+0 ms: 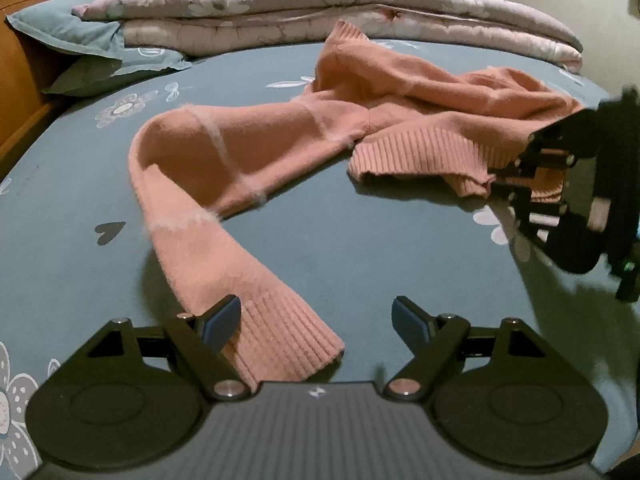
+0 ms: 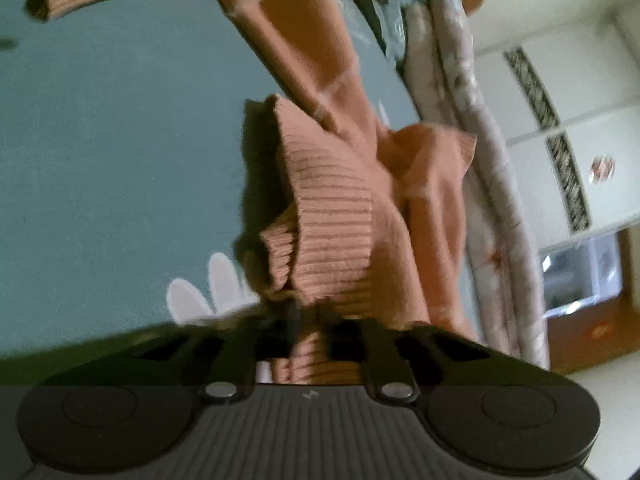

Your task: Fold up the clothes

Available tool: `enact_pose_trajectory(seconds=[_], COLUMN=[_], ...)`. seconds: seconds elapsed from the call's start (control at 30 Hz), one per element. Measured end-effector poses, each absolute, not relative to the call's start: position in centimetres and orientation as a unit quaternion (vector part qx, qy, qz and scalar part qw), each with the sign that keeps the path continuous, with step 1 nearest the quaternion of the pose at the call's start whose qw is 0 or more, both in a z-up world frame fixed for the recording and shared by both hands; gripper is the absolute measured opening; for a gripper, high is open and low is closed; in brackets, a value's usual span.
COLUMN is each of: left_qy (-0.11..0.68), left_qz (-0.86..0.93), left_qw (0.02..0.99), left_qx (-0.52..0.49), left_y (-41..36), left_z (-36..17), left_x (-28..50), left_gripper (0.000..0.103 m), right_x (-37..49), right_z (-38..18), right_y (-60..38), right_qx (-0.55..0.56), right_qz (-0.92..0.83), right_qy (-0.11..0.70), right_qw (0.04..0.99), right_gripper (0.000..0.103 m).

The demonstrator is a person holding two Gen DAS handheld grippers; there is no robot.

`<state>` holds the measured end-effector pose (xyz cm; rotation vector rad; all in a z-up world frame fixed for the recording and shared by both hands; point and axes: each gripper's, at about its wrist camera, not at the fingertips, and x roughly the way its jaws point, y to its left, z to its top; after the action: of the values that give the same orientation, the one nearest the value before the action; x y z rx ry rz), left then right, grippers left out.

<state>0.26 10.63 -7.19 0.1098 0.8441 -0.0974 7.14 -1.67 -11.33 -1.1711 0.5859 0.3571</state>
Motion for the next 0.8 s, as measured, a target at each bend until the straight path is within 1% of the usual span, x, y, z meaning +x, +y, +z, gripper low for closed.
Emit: enact_pose_trajectory(seconds=[0.17,0.3,0.37,0.47,0.57,0.7,0.8], left_qy=[0.402,0.384,0.367,0.319,0.251,0.186,0.155], left_qz=[-0.057,-0.081,-0.098,-0.136,-0.173,-0.204,-0.224], left_qw=[0.912,0.916,0.918,0.921,0.915,0.894,0.875], left_qx=[0.062,0.090,0.112,0.179,0.264,0.353,0.400], left_y=[10.3,8.7,7.6,4.9,1.7,-2.0,-3.9], left_z=[-6.8,-6.7,-6.5,-6.3,-6.4,-7.6,-8.6], left_x=[-0.2,0.4,1.0,1.7,2.2,3.4,4.4], left_gripper=[0.083,0.083,0.082,0.083,0.083,0.083,0.083], right_x=[6.8,6.8,7.3,8.3,8.8,8.8,8.8], right_z=[-6.5,-2.0,-0.9,-0.4,-0.6,-0.7,-0.5], right_y=[-3.0,-4.4,-5.0,-5.8,-6.2,-6.4,-6.8], right_qx=[-0.437,-0.352,-0.323,-0.293,-0.280,-0.278,-0.273], right_qz=[0.172,0.182,0.190,0.199,0.206,0.215,0.223], right_qy=[0.287,0.298,0.308,0.324,0.329,0.328,0.330], right_qw=[0.835,0.868,0.874,0.878,0.878,0.877,0.876], right_gripper=[0.007,0.007,0.007,0.007,0.007,0.007,0.007])
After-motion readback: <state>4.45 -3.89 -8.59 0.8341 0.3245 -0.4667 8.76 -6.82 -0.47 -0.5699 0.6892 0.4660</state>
